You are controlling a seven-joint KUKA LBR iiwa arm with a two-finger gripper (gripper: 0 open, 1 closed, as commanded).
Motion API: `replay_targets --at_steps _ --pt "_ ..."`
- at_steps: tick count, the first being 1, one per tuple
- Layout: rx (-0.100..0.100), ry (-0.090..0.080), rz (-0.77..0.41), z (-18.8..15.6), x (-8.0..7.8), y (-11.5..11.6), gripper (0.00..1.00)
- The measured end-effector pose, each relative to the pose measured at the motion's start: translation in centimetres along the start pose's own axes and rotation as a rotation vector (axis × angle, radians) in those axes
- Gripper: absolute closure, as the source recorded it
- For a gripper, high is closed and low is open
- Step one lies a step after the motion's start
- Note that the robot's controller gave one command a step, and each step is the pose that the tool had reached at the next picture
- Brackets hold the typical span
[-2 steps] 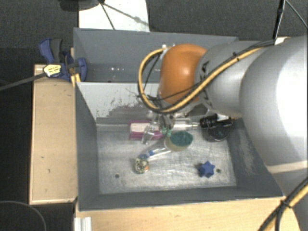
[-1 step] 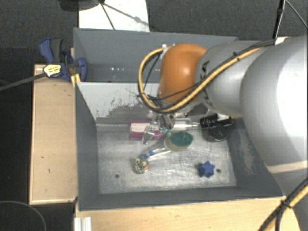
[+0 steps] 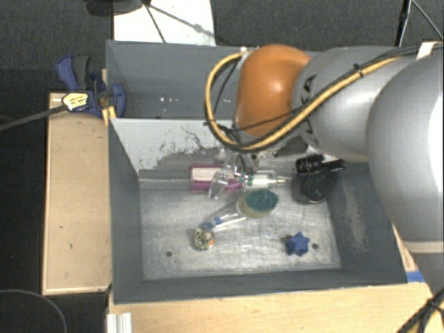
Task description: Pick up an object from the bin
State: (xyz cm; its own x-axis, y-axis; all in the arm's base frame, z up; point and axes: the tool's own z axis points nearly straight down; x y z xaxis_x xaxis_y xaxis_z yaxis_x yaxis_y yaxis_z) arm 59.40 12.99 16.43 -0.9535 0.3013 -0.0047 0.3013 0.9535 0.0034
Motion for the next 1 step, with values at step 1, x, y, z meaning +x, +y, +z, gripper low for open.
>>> replay_targets --at_steps 1 --pt "0.000 0.000 -0.003 -2.52 -0.11 0.02 1.00"
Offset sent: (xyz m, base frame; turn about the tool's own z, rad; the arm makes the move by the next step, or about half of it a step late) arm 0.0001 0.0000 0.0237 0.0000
